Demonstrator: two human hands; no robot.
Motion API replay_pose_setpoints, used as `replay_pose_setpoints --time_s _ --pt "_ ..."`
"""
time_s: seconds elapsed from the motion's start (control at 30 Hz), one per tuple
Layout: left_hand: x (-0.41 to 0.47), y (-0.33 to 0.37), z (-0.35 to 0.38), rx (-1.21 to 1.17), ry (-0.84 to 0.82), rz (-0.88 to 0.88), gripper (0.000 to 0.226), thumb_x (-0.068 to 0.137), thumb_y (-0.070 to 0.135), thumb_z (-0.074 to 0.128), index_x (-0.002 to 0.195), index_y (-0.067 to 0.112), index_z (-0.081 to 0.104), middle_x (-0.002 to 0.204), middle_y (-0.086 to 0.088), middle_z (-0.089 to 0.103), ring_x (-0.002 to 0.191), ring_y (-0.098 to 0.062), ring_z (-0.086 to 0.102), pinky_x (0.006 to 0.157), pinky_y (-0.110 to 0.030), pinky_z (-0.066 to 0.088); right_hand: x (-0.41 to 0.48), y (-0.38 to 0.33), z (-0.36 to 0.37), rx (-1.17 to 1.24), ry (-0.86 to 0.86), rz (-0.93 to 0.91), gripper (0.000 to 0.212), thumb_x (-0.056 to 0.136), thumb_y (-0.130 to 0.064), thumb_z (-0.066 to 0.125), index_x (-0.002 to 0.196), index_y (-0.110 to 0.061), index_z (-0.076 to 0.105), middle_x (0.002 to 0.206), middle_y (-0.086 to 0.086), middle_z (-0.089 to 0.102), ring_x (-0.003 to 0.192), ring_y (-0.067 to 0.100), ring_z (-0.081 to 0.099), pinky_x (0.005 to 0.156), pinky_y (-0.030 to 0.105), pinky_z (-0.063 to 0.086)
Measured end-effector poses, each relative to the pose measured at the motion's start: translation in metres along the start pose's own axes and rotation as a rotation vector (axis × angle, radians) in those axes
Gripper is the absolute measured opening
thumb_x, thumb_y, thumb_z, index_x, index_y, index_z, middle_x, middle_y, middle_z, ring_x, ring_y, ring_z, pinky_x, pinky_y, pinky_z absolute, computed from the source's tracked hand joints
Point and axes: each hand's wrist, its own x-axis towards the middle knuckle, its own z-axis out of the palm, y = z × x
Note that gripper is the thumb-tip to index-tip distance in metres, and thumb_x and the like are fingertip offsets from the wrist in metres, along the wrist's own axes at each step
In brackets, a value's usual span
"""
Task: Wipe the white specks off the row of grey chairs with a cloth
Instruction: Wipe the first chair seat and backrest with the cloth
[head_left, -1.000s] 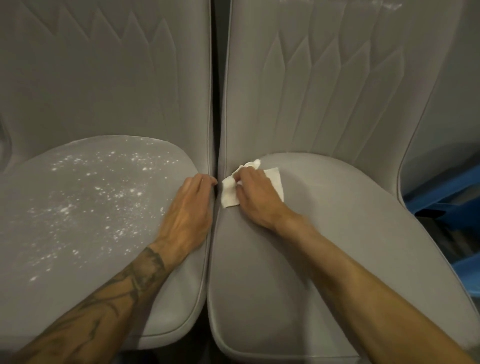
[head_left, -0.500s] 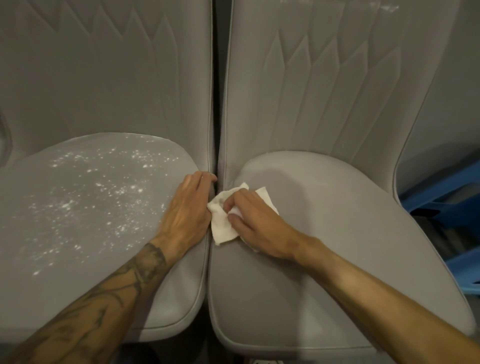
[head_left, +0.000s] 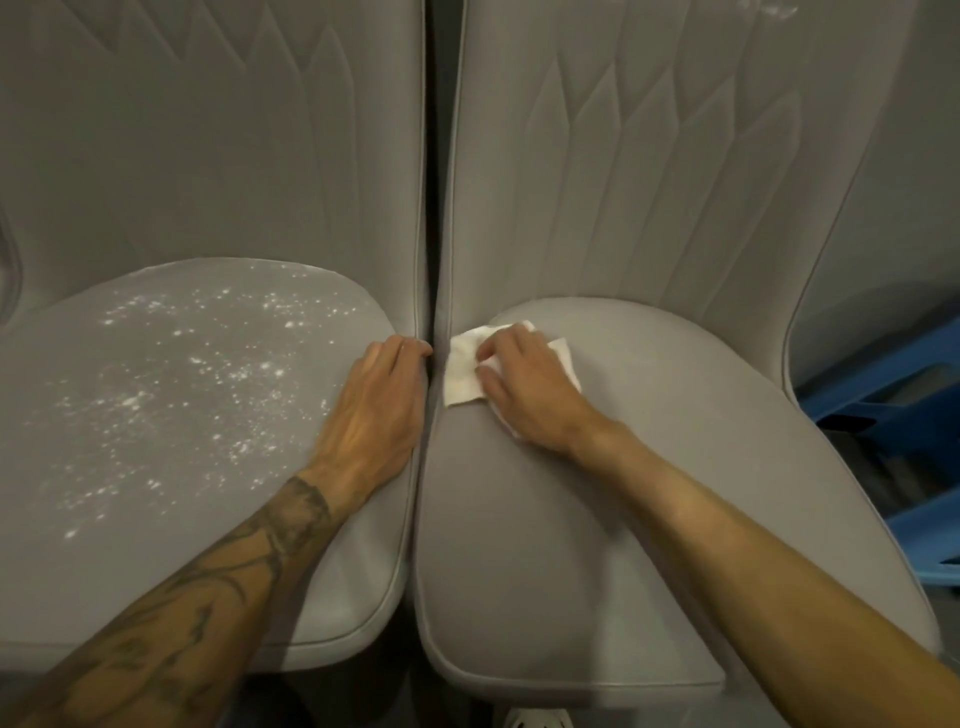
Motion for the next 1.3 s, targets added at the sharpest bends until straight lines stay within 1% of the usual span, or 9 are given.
replay_pose_setpoints --time_s 0.13,0.27,0.4,0.57,0.77,0.87,1.0,1.17,1.3 --pt "0.000 0.000 0.000 0.025 0.027 0.019 0.020 0.109 0.013 0.044 0.120 0.007 0.060 0.113 -0.009 0.060 0.097 -0.024 0.052 0.090 -0.045 0.048 0.016 0.013 0.000 -0.079 0.105 0.258 0.024 0.100 -0.021 0.046 0.117 -0.006 0.055 0.119 0.015 0.052 0.112 0.034 0.045 0.100 0.041 0.034" --pt "0.001 0.003 0.001 0.020 0.005 -0.023 0.021 0.108 0.013 0.046 0.121 0.005 0.061 0.113 -0.011 0.062 0.098 -0.025 0.054 0.091 -0.045 0.048 0.010 -0.017 0.021 -0.070 0.091 0.022 0.025 0.101 -0.031 0.044 0.109 -0.009 0.054 0.110 0.011 0.055 0.097 0.028 0.048 0.091 0.042 0.040" --pt "0.000 0.003 0.001 0.025 0.001 -0.032 0.021 0.108 0.013 0.047 0.122 0.007 0.061 0.112 -0.008 0.061 0.096 -0.021 0.051 0.090 -0.042 0.047 0.018 0.028 0.001 -0.185 0.028 0.036 0.030 0.103 -0.031 0.042 0.119 -0.008 0.056 0.119 0.015 0.056 0.110 0.035 0.048 0.101 0.046 0.036" --pt "0.001 0.005 0.001 0.032 -0.006 -0.033 0.020 0.108 0.014 0.047 0.121 0.009 0.062 0.111 -0.006 0.060 0.096 -0.022 0.051 0.089 -0.043 0.046 0.025 0.066 -0.011 -0.327 0.101 0.312 0.035 0.105 -0.029 0.034 0.127 -0.007 0.052 0.128 0.014 0.053 0.119 0.034 0.044 0.106 0.040 0.029" --pt "-0.001 0.003 0.001 0.047 -0.025 -0.017 0.023 0.108 0.017 0.042 0.118 0.008 0.060 0.110 -0.008 0.060 0.097 -0.027 0.053 0.089 -0.049 0.048 0.016 -0.003 0.016 -0.228 -0.053 -0.159 0.037 0.105 -0.028 0.028 0.115 -0.005 0.056 0.118 0.014 0.055 0.105 0.033 0.046 0.101 0.043 0.032" --pt "-0.001 0.004 -0.001 0.064 -0.058 -0.021 0.025 0.108 0.020 0.039 0.120 0.010 0.058 0.114 -0.007 0.059 0.100 -0.026 0.053 0.092 -0.048 0.048 0.018 0.027 -0.002 -0.163 -0.021 -0.067 0.029 0.104 -0.024 0.041 0.117 -0.003 0.056 0.117 0.017 0.056 0.106 0.035 0.047 0.100 0.042 0.034" --pt "-0.002 0.006 -0.001 0.085 -0.073 -0.010 0.028 0.107 0.023 0.038 0.121 0.009 0.058 0.115 -0.009 0.059 0.100 -0.027 0.053 0.091 -0.047 0.047 0.029 0.051 -0.011 -0.306 0.005 0.207 0.034 0.106 -0.025 0.029 0.129 -0.007 0.047 0.130 0.012 0.050 0.118 0.033 0.043 0.107 0.041 0.028" --pt "-0.001 0.009 0.000 0.053 -0.083 -0.050 0.029 0.104 0.017 0.041 0.121 0.003 0.062 0.117 -0.014 0.062 0.102 -0.032 0.057 0.095 -0.048 0.047 0.001 -0.018 0.018 -0.219 0.004 -0.121 0.031 0.101 -0.018 0.035 0.114 -0.002 0.058 0.117 0.020 0.055 0.102 0.037 0.049 0.096 0.049 0.036" --pt "0.001 0.004 0.001 0.063 -0.085 -0.032 0.030 0.104 0.017 0.041 0.121 0.002 0.062 0.117 -0.016 0.063 0.103 -0.033 0.057 0.096 -0.046 0.044 0.004 0.011 0.002 -0.090 -0.043 -0.098 0.028 0.103 -0.024 0.040 0.120 -0.007 0.054 0.121 0.015 0.052 0.107 0.033 0.045 0.094 0.043 0.036"
